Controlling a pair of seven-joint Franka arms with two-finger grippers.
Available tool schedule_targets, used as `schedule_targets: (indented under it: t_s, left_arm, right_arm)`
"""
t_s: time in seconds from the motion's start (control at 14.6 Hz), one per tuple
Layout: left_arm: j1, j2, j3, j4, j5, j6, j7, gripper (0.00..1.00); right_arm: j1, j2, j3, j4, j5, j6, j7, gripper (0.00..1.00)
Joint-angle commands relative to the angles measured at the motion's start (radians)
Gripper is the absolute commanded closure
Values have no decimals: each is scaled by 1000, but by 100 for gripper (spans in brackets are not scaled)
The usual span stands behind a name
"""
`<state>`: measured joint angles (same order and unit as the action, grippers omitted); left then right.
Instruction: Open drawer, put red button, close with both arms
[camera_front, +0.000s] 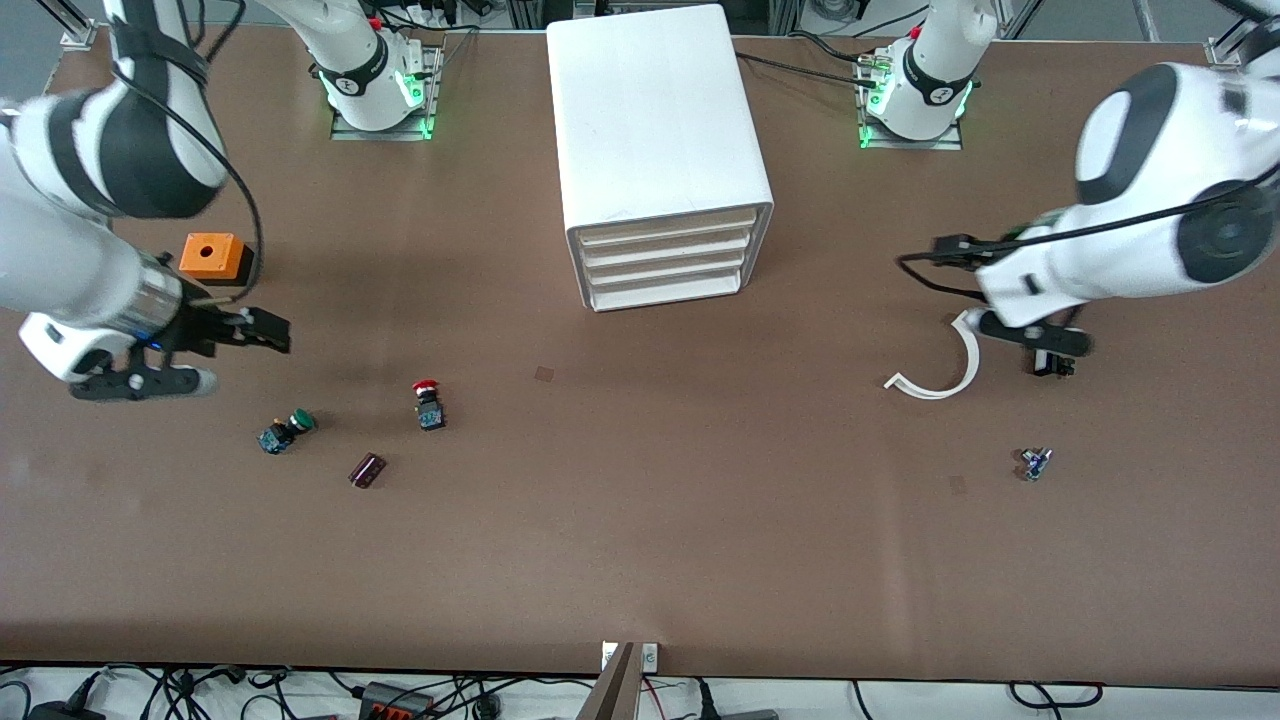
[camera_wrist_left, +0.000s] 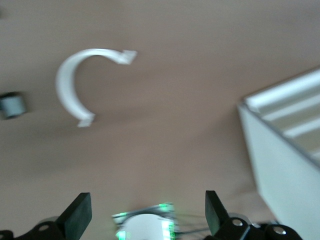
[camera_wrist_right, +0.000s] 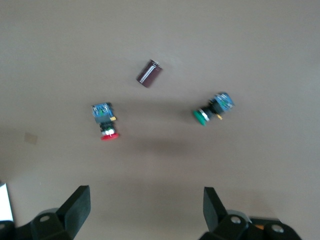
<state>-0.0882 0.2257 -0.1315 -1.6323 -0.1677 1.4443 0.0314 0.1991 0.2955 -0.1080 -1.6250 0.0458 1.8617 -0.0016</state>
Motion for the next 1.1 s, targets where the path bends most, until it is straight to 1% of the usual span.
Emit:
schedule_targets:
  t_s: [0.0,0.14,0.27,0.41,0.48,0.55,0.69,0.89,1.03]
  left_arm:
    - [1,92,-23,45,-250,-28,22,0]
    - [-1,139,-25,43,-404,-7,117,0]
    - [-1,209,-25,35,-568,30,288,0]
    - [-13,298,-26,25,-703,53,497,0]
    - [-22,331,-26,20,-749,57,586,0]
    - [-34,351,-26,8,-760,60,631,0]
    - [-47,372,-26,-44,-759,114,692,0]
    - [-84,389,-28,-125,-771,192,809,0]
    - [-85,405,-39,-148,-806,202,843,0]
  right_arm:
    - [40,94,-5,33,16,60,6,0]
    - [58,138,-5,33,16,89,-4,0]
    - [68,194,-4,45,19,106,-9,0]
    - [98,244,1,62,19,114,-8,0]
    - [106,275,2,79,19,119,-8,0]
    - [109,306,2,95,20,120,-8,0]
    - [124,352,8,115,19,138,-9,0]
    - [137,396,10,114,17,201,-9,0]
    - [141,427,13,112,17,227,-9,0]
